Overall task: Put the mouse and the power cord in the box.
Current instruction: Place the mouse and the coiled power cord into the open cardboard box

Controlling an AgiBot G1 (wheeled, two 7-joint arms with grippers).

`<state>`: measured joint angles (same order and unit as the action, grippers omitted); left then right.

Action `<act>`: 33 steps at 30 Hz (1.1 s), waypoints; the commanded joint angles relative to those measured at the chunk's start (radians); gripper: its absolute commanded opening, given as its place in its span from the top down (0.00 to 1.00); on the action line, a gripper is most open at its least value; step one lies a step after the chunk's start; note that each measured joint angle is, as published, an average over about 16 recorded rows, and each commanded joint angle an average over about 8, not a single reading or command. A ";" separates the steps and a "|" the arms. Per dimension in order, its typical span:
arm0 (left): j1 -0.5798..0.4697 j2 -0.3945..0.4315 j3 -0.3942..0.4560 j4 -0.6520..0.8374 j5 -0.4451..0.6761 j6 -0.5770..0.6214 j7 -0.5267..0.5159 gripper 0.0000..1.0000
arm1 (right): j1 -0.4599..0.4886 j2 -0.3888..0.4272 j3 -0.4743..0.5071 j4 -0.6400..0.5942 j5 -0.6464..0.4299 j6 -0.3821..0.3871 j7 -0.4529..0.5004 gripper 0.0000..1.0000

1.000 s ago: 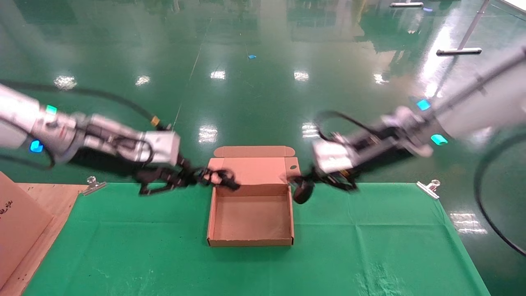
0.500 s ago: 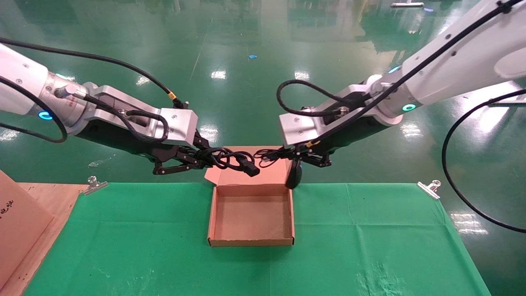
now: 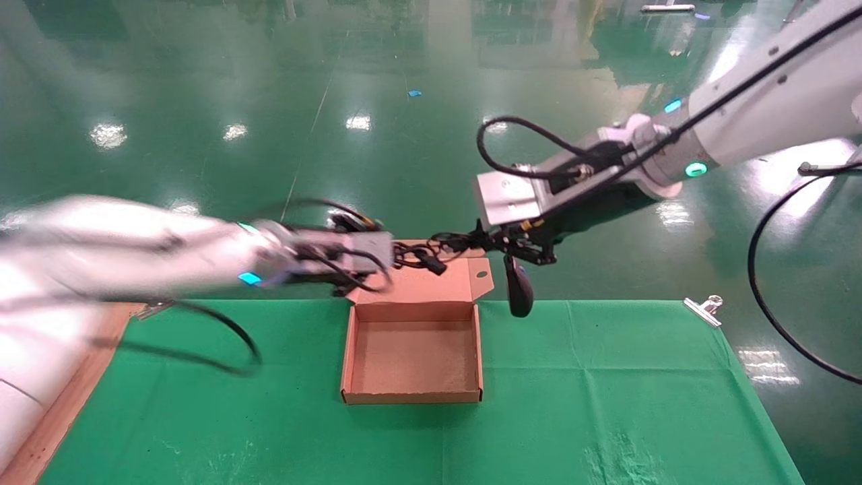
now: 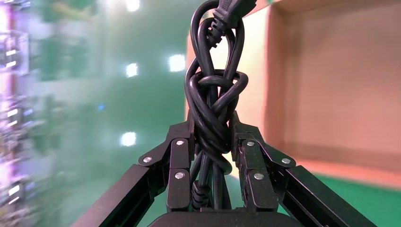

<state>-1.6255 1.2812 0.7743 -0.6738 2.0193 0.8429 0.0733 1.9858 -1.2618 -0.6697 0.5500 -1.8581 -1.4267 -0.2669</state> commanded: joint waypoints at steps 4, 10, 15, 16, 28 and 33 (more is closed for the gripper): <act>0.106 0.068 0.026 0.016 0.061 -0.191 -0.054 1.00 | -0.025 0.020 0.005 -0.003 0.008 0.006 -0.017 1.00; 0.155 0.085 0.104 0.066 0.020 -0.247 -0.060 0.80 | -0.056 0.039 0.005 -0.034 0.009 0.019 -0.053 1.00; 0.158 0.088 0.173 0.106 -0.033 -0.282 -0.074 0.18 | -0.072 0.041 0.005 -0.082 0.007 0.041 -0.089 1.00; 0.156 0.088 0.185 0.111 -0.047 -0.286 -0.075 0.09 | -0.074 0.040 0.005 -0.094 0.008 0.046 -0.097 1.00; 0.128 0.086 0.303 0.143 -0.185 -0.322 -0.056 0.00 | -0.062 0.011 0.011 -0.220 0.019 0.075 -0.183 1.00; 0.119 0.086 0.342 0.152 -0.228 -0.335 -0.050 0.00 | -0.040 -0.013 0.014 -0.250 0.025 0.074 -0.200 1.00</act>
<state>-1.5106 1.3628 1.1058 -0.5272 1.7805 0.5167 0.0245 1.9426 -1.2782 -0.6572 0.3034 -1.8345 -1.3525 -0.4631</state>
